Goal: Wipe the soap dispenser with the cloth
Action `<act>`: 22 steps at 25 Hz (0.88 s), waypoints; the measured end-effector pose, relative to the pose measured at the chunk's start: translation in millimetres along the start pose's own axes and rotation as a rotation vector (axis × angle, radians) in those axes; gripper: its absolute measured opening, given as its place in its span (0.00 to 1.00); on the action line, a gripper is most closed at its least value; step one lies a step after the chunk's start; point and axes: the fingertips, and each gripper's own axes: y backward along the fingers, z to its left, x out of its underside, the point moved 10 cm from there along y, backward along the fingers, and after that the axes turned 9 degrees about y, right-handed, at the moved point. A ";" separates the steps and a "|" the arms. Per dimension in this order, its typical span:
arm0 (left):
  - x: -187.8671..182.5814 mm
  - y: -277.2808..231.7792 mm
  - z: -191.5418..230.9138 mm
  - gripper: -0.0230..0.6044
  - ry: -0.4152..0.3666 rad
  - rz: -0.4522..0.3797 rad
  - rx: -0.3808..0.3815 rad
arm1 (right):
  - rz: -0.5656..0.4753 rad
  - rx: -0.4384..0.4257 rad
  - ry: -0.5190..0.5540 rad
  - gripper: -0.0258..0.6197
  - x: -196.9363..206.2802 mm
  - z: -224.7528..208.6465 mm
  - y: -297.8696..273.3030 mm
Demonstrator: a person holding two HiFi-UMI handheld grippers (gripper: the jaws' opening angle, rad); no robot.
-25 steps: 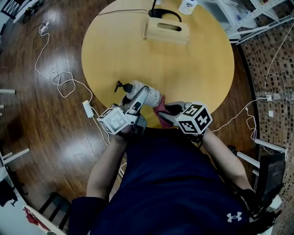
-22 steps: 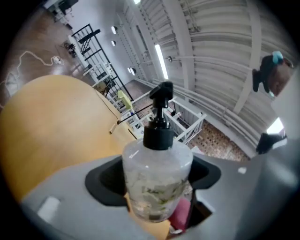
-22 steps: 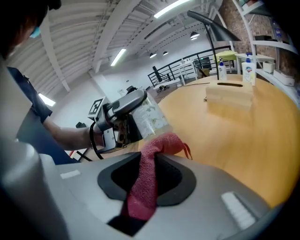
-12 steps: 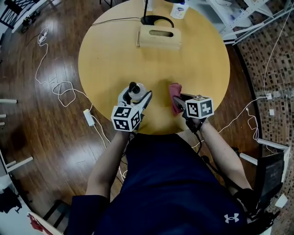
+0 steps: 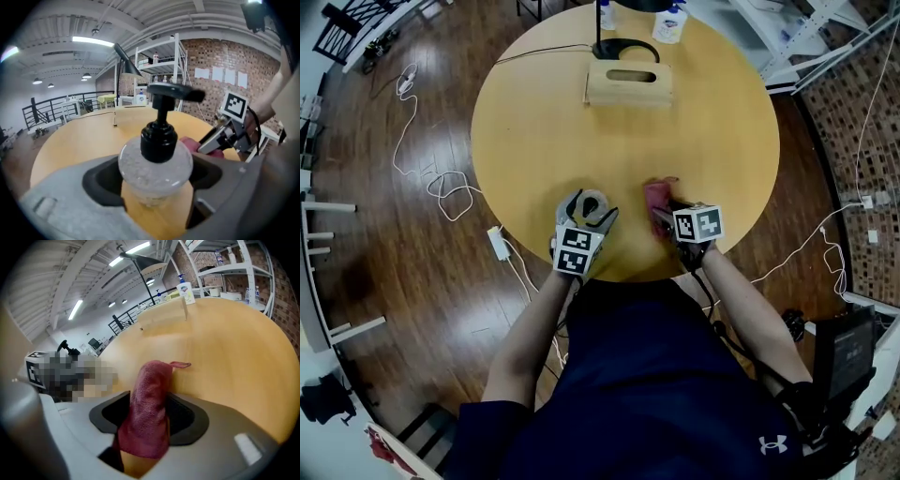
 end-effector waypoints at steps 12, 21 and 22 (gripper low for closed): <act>46.2 139.2 -27.0 0.04 0.531 -0.143 -0.090 | -0.480 -0.157 -0.081 0.05 10.5 20.4 139.1; 45.3 156.8 -125.2 0.04 0.150 -0.036 0.014 | -0.352 -0.159 0.083 0.05 83.4 94.5 135.5; 45.9 156.1 -131.4 0.04 0.168 -0.052 0.052 | -0.352 -0.141 0.098 0.05 85.8 100.9 138.2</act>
